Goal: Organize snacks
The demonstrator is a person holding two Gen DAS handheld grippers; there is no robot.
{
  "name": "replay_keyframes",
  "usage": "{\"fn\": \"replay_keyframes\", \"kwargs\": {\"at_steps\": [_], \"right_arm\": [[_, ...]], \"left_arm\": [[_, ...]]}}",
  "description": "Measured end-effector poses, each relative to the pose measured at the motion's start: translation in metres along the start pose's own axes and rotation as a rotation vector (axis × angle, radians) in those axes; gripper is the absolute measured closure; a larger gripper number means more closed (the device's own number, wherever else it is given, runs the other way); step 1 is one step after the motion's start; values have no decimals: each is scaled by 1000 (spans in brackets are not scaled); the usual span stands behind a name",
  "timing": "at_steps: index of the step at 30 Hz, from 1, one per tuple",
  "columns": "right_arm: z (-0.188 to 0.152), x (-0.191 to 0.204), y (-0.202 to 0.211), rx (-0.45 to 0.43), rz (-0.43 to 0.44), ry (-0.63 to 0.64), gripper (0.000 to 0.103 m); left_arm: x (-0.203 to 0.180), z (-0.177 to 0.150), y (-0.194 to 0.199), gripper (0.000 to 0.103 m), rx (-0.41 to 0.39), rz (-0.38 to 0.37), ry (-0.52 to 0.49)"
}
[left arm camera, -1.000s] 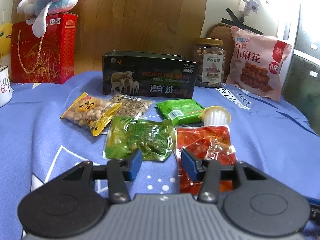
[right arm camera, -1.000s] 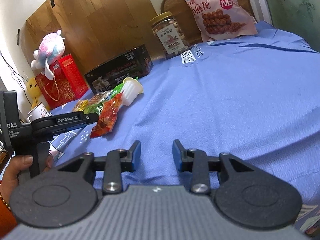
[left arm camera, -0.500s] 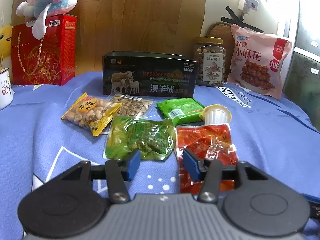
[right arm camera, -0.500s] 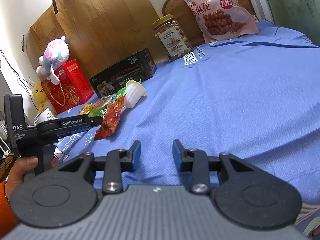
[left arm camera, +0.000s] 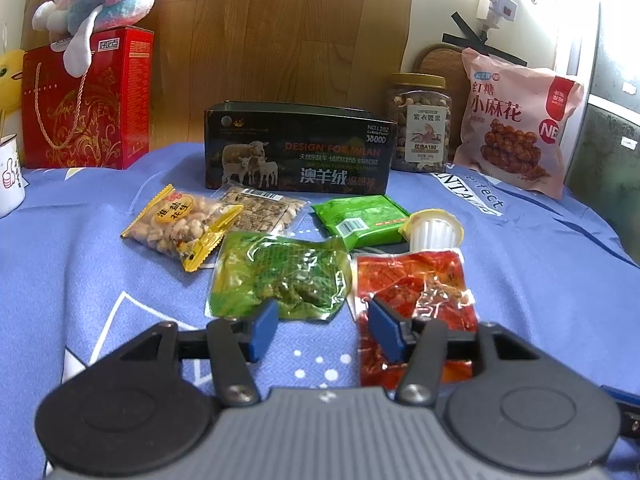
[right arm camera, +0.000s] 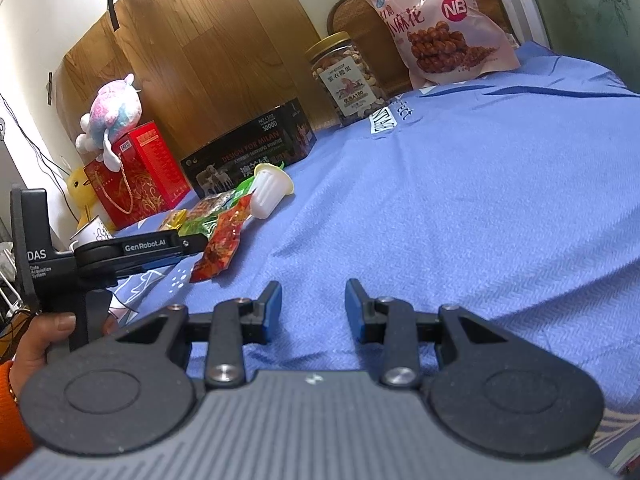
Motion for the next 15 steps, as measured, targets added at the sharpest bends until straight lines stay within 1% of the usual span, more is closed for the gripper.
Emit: {"fn": "replay_keyframes", "kwargs": {"at_steps": [15], "right_arm": [[0, 0, 0, 0, 0, 1, 65]], "left_arm": [[0, 0, 0, 51, 0, -6, 5]]}}
Point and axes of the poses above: each gripper's, at about its wrist camera, not at the fingertips, and y roughly against the way its jaws point, x to its left, z to its top, the point moved 3 cm from there along -y, roughly the way its jaws point, and after that the axes turned 13 degrees about y, right-handed, at the moved point
